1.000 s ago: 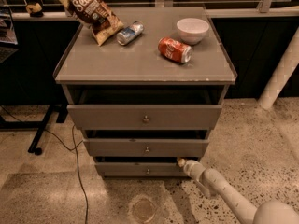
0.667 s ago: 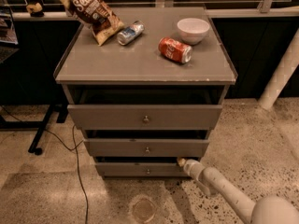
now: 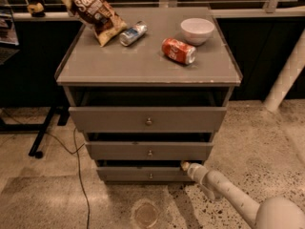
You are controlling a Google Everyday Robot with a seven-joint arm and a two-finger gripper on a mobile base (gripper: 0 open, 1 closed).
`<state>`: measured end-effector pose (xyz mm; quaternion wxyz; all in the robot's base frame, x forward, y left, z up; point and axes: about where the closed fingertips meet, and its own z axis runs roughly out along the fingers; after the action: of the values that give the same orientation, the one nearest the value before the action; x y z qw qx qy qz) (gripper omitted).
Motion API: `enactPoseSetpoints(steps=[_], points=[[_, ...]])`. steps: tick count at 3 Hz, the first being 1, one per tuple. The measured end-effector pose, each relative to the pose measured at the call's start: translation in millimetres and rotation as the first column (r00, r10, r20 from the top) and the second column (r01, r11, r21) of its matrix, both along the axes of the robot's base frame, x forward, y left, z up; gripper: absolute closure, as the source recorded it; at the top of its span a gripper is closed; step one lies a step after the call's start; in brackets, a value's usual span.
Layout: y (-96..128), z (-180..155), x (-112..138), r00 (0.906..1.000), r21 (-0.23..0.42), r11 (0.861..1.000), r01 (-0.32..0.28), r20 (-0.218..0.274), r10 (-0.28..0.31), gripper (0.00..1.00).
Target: Open bottom drawer
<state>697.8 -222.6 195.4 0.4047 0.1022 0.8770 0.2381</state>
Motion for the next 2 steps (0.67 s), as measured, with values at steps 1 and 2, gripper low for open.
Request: enactPoseSetpoints(steps=[1,2], points=[[0.0,2.9,0.0,1.0000,0.000,1.000,0.000,0.000,0.000,1.00],[-3.5,-0.6,-6.1,0.9990,-0.001,1.000,0.018,-0.041,-0.018,1.00]])
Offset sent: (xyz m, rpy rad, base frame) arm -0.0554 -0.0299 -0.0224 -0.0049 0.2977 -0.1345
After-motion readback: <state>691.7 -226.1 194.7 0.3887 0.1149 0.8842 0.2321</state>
